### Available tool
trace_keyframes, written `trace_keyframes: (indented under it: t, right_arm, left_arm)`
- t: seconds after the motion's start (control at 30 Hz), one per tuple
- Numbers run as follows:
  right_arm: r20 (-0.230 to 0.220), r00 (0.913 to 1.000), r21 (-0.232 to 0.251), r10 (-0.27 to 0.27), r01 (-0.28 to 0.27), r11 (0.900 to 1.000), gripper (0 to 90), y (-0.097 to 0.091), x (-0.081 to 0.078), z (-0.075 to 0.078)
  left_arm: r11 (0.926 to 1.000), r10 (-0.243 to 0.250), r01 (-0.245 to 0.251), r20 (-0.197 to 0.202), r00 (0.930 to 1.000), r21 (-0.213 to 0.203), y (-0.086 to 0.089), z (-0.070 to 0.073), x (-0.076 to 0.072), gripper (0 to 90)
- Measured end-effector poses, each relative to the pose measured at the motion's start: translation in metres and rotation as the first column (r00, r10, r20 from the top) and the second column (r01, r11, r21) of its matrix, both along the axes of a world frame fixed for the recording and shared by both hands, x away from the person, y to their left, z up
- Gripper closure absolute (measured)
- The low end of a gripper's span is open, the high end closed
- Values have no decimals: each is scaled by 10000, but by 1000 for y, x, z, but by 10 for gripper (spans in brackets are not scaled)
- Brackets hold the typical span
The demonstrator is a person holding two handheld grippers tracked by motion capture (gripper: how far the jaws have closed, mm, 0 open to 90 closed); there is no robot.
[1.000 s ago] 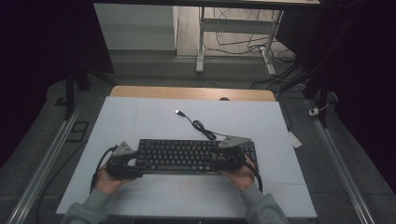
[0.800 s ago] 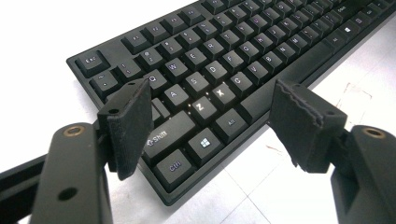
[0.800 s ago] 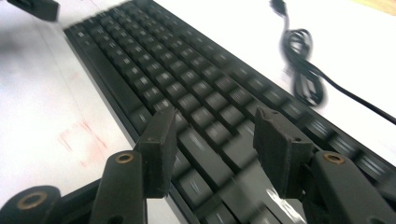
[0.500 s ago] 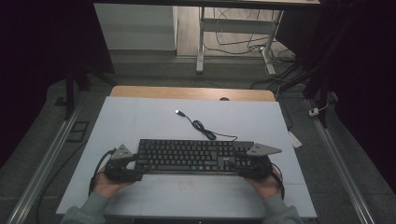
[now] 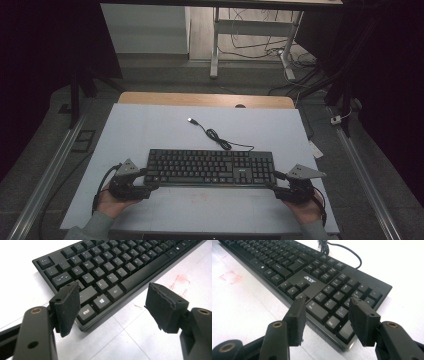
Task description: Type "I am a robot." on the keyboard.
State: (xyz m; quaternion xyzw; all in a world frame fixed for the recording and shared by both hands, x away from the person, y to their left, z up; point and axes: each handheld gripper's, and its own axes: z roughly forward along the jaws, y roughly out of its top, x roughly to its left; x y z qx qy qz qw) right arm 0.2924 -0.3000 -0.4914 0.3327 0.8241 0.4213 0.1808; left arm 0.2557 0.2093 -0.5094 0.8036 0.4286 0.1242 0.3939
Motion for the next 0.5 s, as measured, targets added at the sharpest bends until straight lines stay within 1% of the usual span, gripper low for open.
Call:
trace_keyframes:
  t: [0.17, 0.27, 0.37, 0.5]
  right_arm:
    - [63, 9999, 23, 111, -111, 9999, 483, 2, -1, 0]
    - [11, 9999, -13, 157, -157, 9999, 483, 2, 0, -1]
    - [15, 9999, -53, 114, -114, 9999, 483, 2, 0, -1]
    - [11, 9999, 24, 171, -171, 9999, 482, 1, 0, 0]
  left_arm:
    - [10000, -23, 23, 40, 10000, 34, 0, 1, 0, 276]
    - [10000, -41, 41, 29, 10000, 38, 0, 0, 1, 276]
    - [10000, -47, 46, 35, 10000, 37, 0, 0, 1, 276]
    - [10000, -28, 28, 57, 10000, 31, 0, 1, 1, 275]
